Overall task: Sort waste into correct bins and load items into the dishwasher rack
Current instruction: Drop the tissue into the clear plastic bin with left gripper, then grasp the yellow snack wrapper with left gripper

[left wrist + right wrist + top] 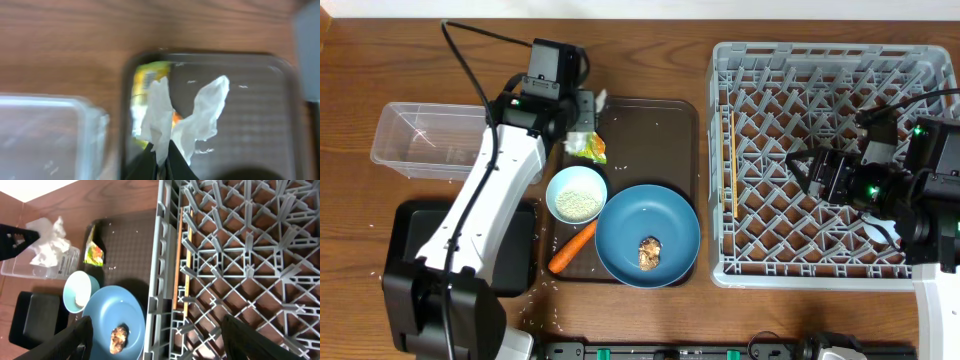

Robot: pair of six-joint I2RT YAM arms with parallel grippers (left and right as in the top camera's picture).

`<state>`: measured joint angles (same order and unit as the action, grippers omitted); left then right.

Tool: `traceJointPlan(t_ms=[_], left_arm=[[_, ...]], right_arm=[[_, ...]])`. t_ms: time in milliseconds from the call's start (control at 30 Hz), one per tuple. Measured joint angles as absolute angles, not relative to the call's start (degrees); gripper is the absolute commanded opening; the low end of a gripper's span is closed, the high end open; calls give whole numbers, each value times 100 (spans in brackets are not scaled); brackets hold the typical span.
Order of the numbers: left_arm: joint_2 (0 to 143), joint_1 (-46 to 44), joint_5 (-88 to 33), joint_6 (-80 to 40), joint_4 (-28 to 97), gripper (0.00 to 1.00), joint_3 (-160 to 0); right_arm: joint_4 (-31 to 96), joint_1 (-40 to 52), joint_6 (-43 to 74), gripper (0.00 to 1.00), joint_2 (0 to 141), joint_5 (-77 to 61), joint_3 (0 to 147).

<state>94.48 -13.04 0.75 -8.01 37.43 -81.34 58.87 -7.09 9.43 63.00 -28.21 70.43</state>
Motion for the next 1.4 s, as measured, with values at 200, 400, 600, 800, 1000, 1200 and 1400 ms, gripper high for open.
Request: traceJointPlan(t_ms=[200,400,600,800,1000,1200,1400], left_arm=[[9070,-436,740,-1629,4021,6,-8134],[9345,344,972,-2480,4038,6,-8134],[9732,502,978,-2757,4117,39,-8082],[9476,342,775,-2856,4139,49,-8075],[9373,-353,115,-2206,4016,50,-8073],[10123,-1492,207,-1146,3623,58,-8075],[11111,-1778,504,-836,3164,64,-8073]], right_arm=[[5894,-709,943,76,6300,-2821,7043],[5883,-709,941,76,6300,-2823,7043],[5898,-709,941,77,6300,-2821,7043],[5905,-709,943,78,6300,-2823,7043],[5905,-709,941,79,6300,-2821,7043],[5911,-709,941,79,6300,-2821,7043],[5931,-709,943,79,6300,-2821,7043]])
